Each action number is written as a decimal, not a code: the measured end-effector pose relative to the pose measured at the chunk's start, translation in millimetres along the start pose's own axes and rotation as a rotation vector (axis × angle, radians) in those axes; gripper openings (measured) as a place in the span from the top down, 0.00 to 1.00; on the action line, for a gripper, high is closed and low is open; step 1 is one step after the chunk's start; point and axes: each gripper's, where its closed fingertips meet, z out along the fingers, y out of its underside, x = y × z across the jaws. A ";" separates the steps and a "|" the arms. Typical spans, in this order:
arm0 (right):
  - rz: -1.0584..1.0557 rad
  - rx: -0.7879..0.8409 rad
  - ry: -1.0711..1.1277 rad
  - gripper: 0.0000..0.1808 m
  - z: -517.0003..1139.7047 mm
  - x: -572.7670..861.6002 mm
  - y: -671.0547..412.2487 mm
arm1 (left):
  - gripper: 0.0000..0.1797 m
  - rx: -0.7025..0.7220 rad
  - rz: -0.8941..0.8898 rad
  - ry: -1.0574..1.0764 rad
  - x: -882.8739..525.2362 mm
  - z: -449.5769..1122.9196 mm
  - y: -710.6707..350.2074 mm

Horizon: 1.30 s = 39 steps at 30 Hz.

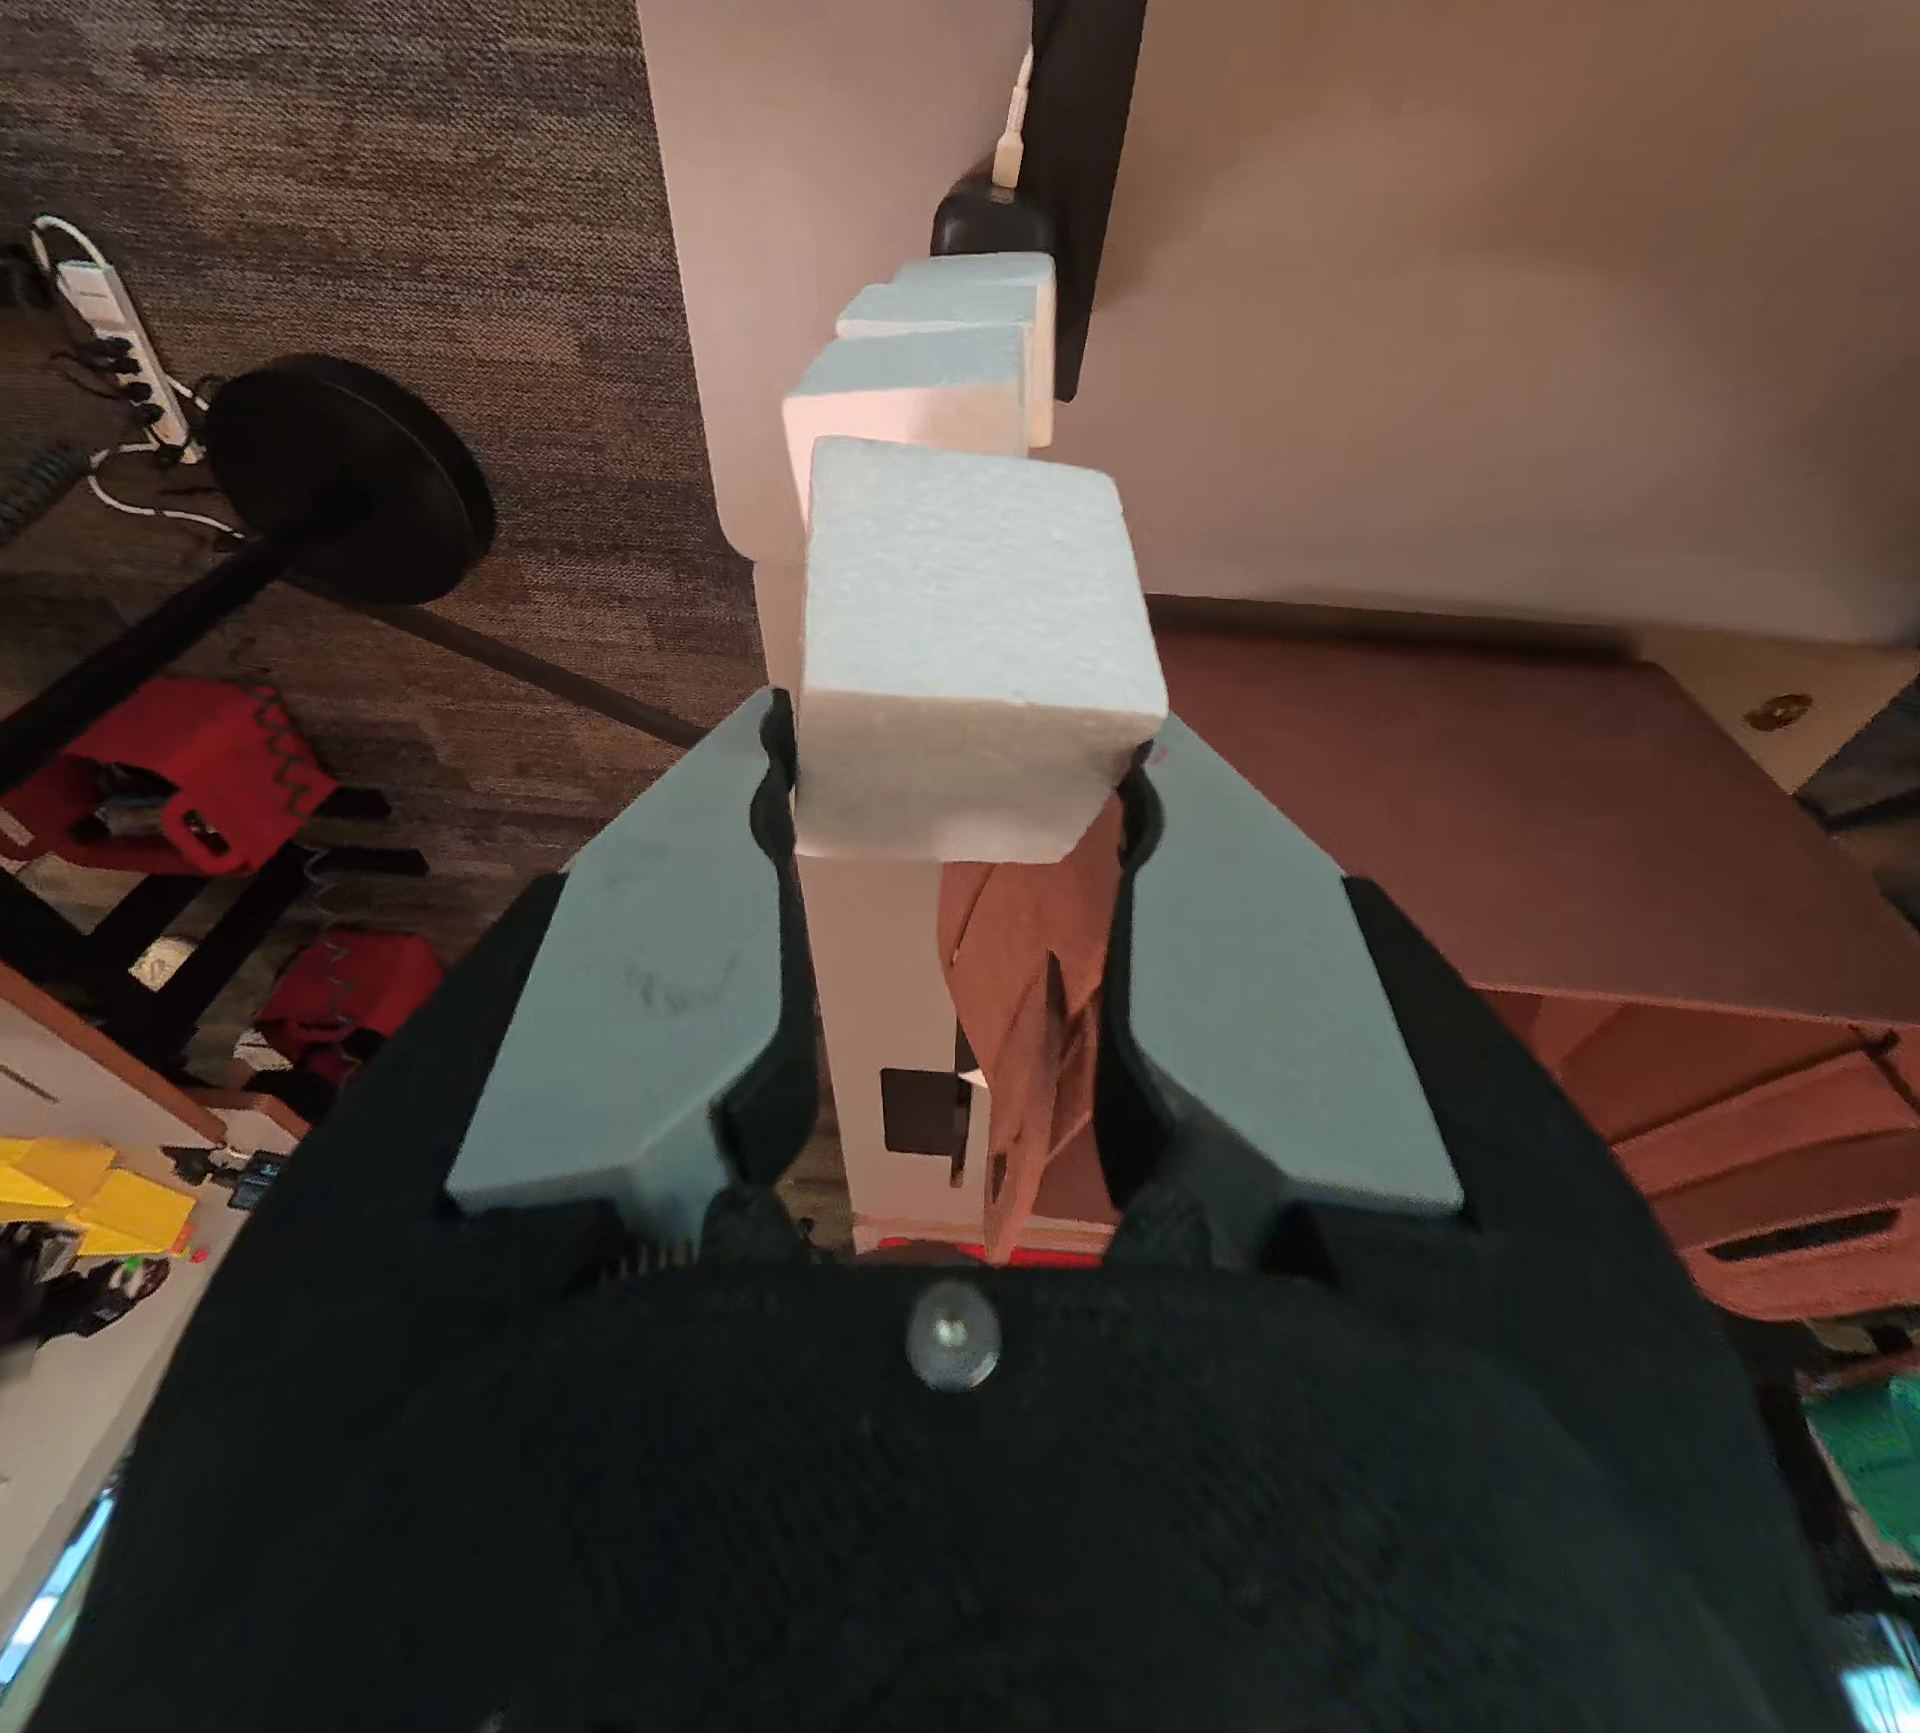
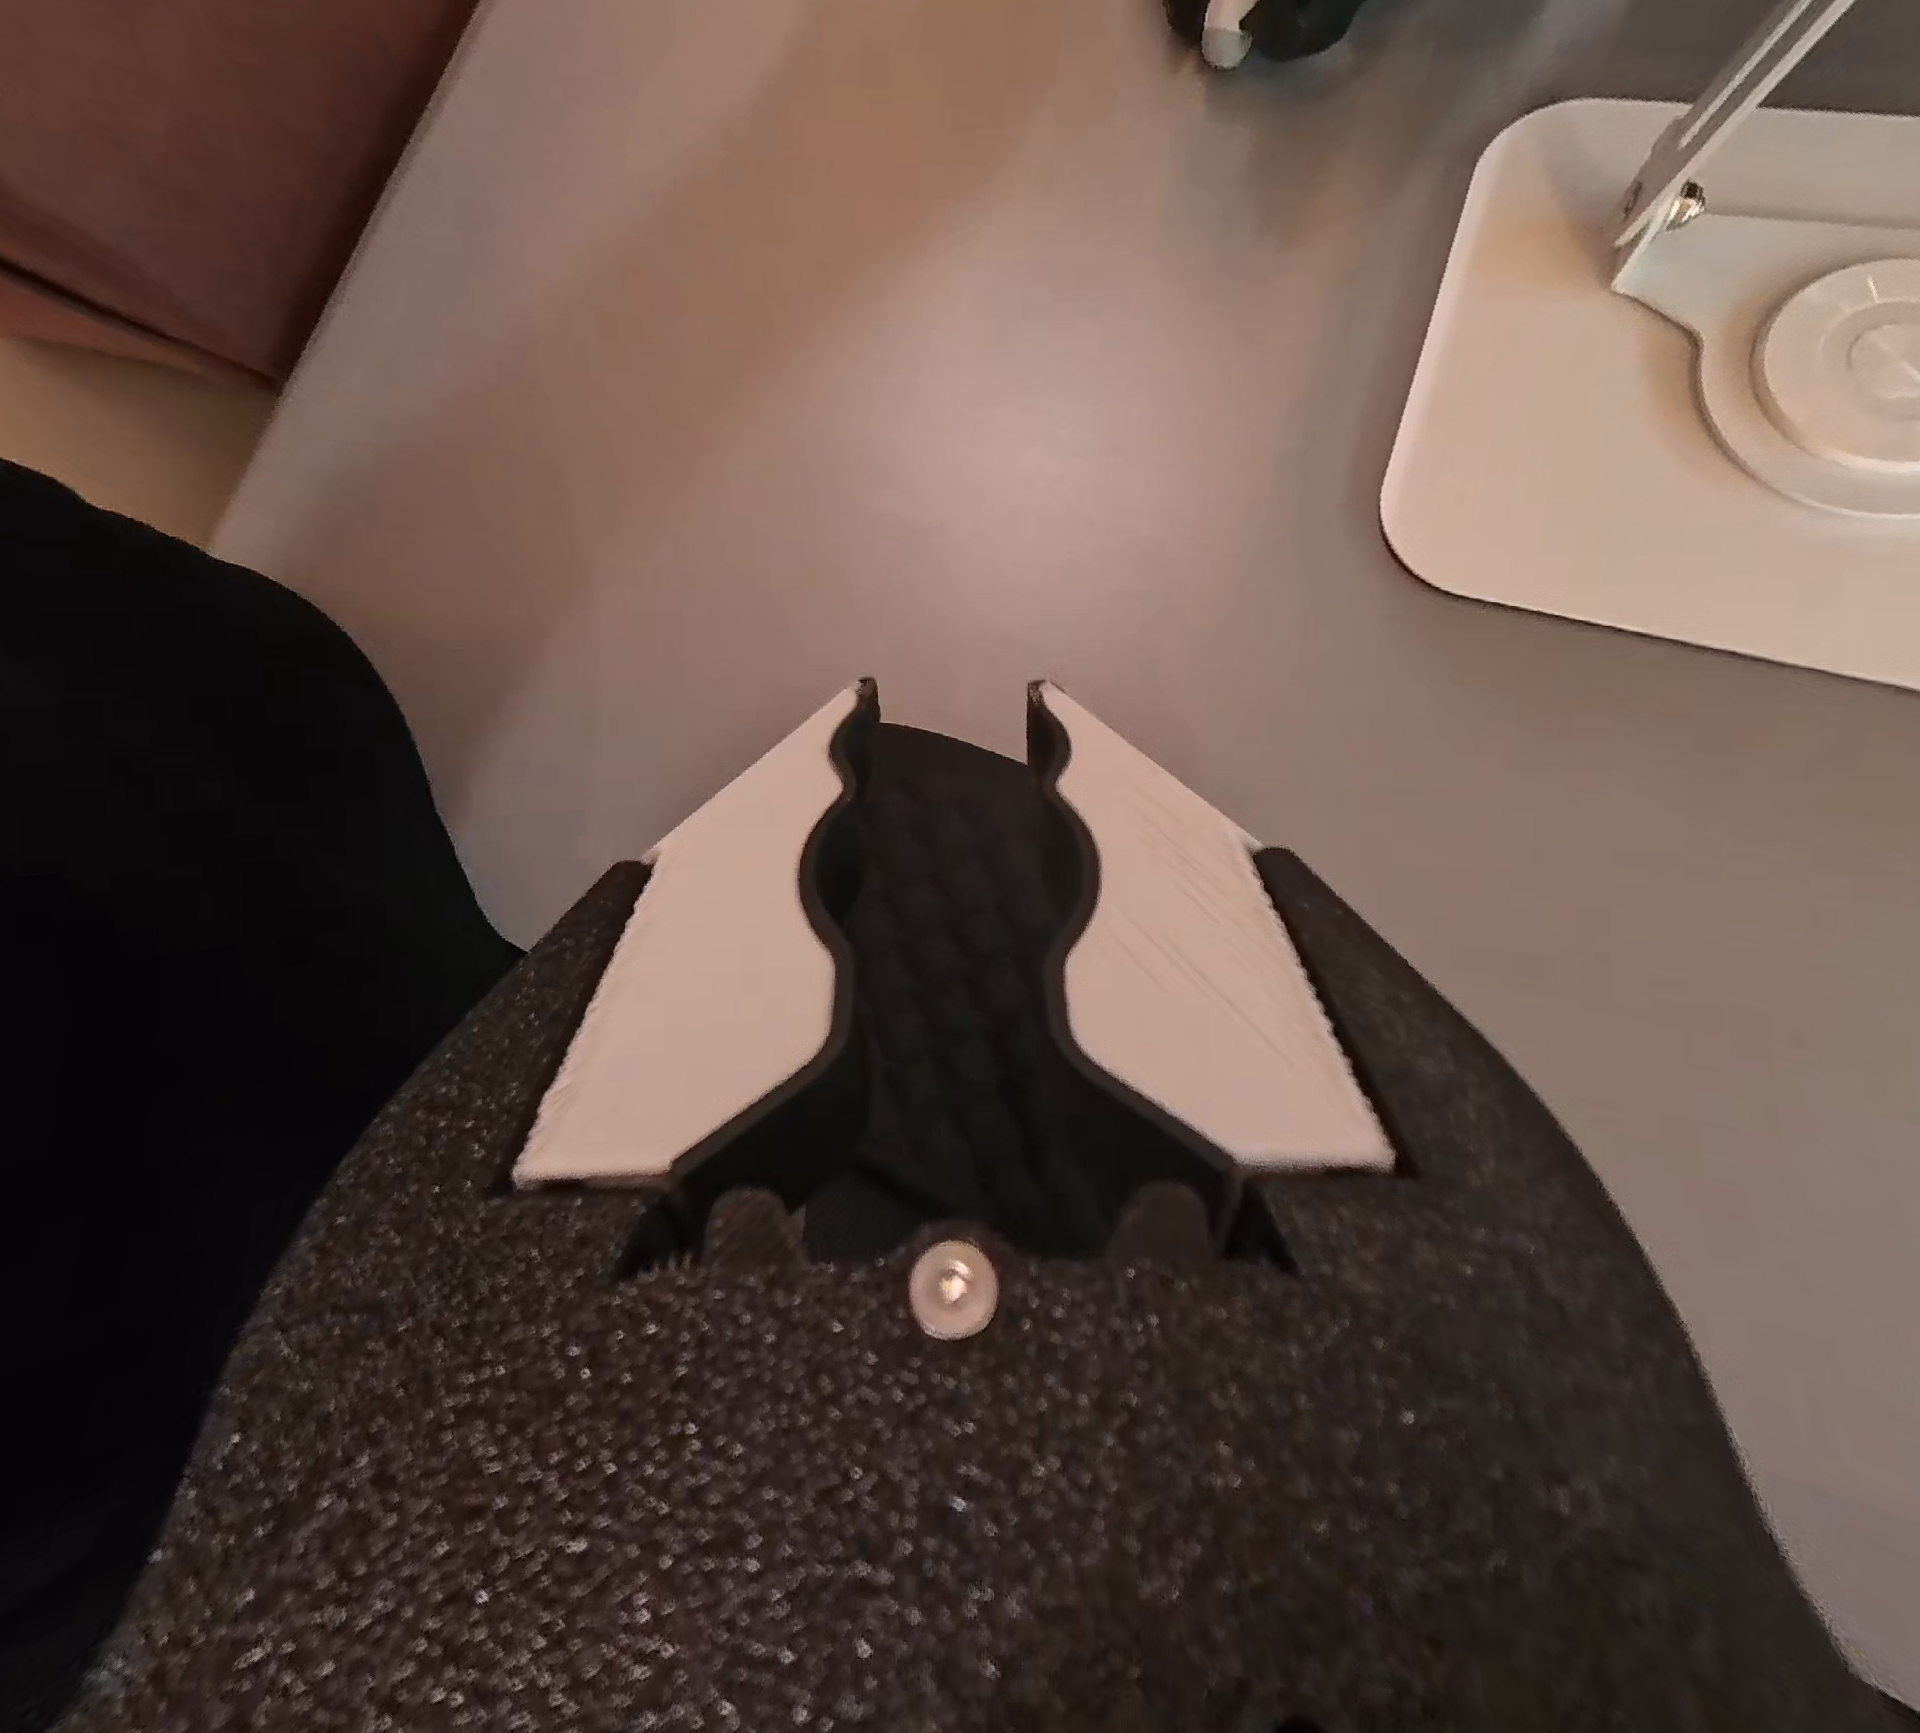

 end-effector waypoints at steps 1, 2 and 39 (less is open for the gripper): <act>0.004 -0.002 0.000 0.85 0.5 0.8 0.1 | 0.66 -0.010 0.006 0.015 0.0 3.5 -1.4; 0.007 -0.005 -0.001 0.85 1.0 1.4 0.1 | 0.66 -0.020 0.009 0.022 -1.0 6.5 -2.6; 0.085 -0.107 -0.023 0.86 10.0 1.9 15.8 | 1.00 0.143 -0.341 -0.253 -121.6 93.5 90.4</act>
